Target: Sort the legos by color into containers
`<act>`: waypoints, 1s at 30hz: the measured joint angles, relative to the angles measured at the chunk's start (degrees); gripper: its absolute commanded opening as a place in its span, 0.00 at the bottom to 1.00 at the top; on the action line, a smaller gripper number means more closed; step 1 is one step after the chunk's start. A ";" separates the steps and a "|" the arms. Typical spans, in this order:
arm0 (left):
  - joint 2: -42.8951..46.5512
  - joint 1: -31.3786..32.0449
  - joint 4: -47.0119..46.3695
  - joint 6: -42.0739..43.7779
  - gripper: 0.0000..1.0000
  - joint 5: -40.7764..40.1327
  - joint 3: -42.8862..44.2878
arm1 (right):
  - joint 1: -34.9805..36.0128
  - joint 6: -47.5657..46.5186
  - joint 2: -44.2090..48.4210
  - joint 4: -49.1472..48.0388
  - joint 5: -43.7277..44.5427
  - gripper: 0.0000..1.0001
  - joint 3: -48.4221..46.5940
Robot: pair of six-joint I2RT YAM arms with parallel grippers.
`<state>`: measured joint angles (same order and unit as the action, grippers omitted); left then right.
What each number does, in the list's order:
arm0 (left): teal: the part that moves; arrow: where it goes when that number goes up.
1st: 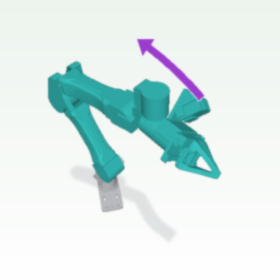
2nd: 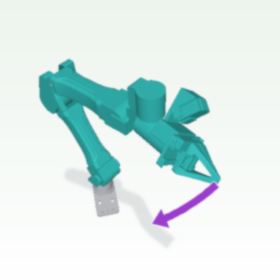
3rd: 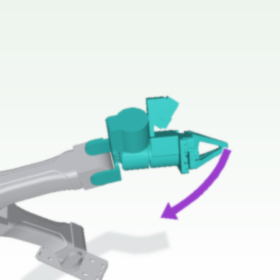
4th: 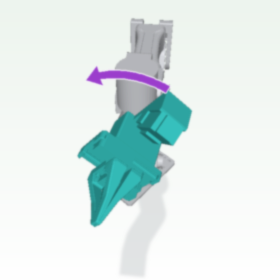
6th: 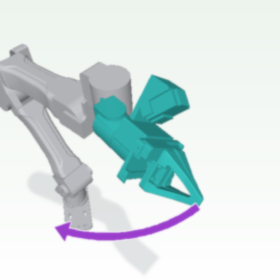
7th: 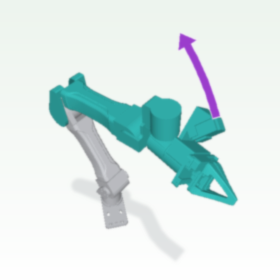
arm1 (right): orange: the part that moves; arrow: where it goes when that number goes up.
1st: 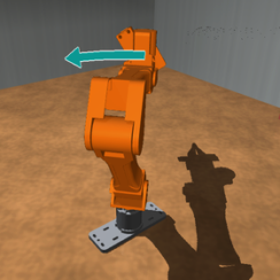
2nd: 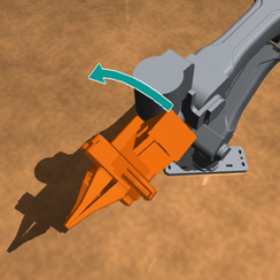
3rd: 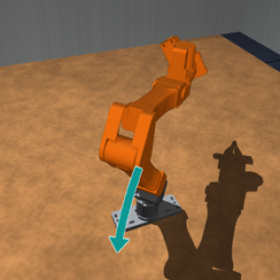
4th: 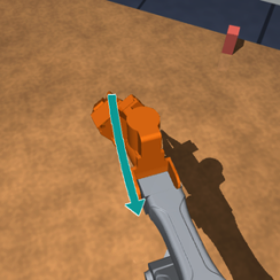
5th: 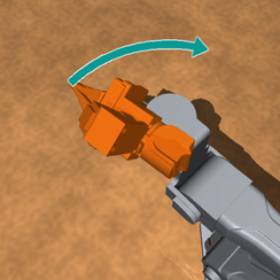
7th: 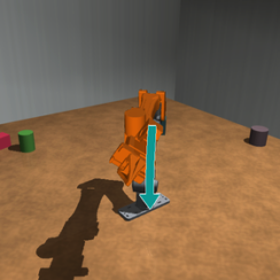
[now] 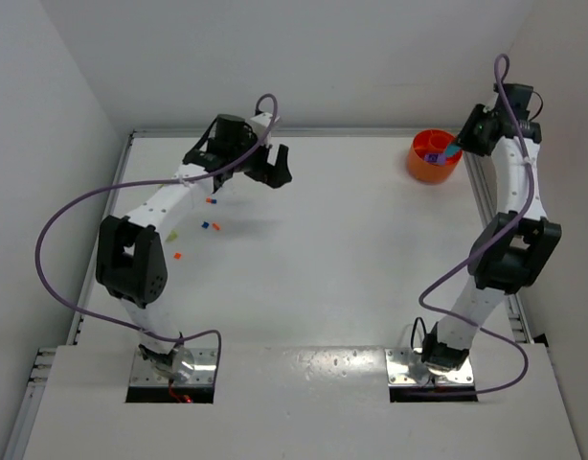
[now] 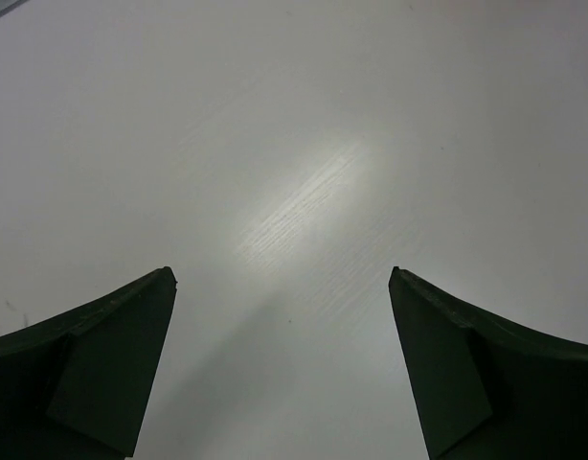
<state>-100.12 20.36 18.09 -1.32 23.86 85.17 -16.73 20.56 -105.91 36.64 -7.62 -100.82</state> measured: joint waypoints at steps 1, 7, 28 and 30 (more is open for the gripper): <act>-0.28 -0.35 -0.17 -1.03 1.00 -0.72 0.48 | -0.02 0.13 -0.50 0.07 0.92 0.00 -1.42; -4.35 -5.44 -0.37 -6.51 1.00 -1.33 5.57 | 0.39 0.63 -7.69 -0.66 7.67 0.00 -14.01; -6.67 -8.52 1.60 -9.49 1.00 0.85 7.06 | 1.25 3.06 -19.37 -0.57 14.88 0.01 -18.47; -6.88 -8.52 1.90 -9.46 1.00 0.92 7.26 | 1.27 3.13 -20.28 -0.57 14.86 0.01 -19.04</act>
<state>-107.00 11.84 19.99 -10.79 24.77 92.42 -15.46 23.68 -126.19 36.07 7.25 -119.85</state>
